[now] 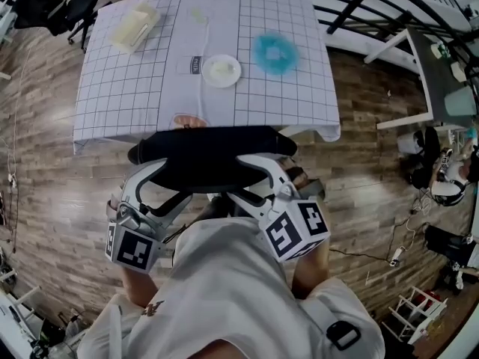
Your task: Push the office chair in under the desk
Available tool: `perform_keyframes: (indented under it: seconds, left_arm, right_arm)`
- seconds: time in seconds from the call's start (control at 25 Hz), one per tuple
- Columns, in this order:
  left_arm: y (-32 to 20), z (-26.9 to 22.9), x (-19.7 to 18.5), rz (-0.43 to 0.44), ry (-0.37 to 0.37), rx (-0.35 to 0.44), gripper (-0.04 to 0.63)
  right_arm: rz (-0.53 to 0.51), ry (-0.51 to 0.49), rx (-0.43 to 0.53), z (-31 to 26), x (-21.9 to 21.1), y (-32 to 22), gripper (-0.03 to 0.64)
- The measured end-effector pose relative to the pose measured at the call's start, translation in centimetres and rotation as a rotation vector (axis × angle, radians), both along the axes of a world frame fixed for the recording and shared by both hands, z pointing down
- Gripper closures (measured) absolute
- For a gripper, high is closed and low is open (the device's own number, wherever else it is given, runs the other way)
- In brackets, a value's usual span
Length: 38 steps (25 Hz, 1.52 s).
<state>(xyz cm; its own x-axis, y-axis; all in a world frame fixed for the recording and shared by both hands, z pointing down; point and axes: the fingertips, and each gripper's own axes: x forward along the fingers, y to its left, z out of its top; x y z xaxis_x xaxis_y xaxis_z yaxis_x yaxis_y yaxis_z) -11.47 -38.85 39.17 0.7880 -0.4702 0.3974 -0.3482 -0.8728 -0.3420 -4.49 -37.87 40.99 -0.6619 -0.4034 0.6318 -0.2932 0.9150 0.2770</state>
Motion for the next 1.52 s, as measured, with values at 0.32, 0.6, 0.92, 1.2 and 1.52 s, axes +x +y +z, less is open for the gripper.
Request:
perform_keyframes:
  seconds: [0.32, 0.6, 0.92, 1.2, 1.52]
  left_arm:
    - [-0.7, -0.3, 0.0, -0.008, -0.014, -0.009, 0.282]
    - [-0.8, -0.2, 0.1, 0.002, 0.006, -0.009, 0.281]
    - [-0.5, -0.2, 0.0, 0.0, 0.006, -0.011, 0.281]
    - [0.3, -0.1, -0.2, -0.003, -0.005, -0.011, 0.284]
    - [1.3, -1.2, -0.6, -0.009, 0.019, -0.031, 0.34]
  right_arm:
    - [-0.017, -0.007, -0.009, -0.1, 0.1, -0.5, 0.348]
    - [-0.017, -0.01, -0.011, -0.2, 0.1, -0.8, 0.348]
    - [-0.01, -0.001, -0.005, -0.1, 0.0, -0.5, 0.348]
    - [-0.004, 0.004, 0.031, 0.0, 0.0, 0.2, 0.348]
    - [-0.065, -0.041, 0.056, -1.1, -0.2, 2.5, 0.405]
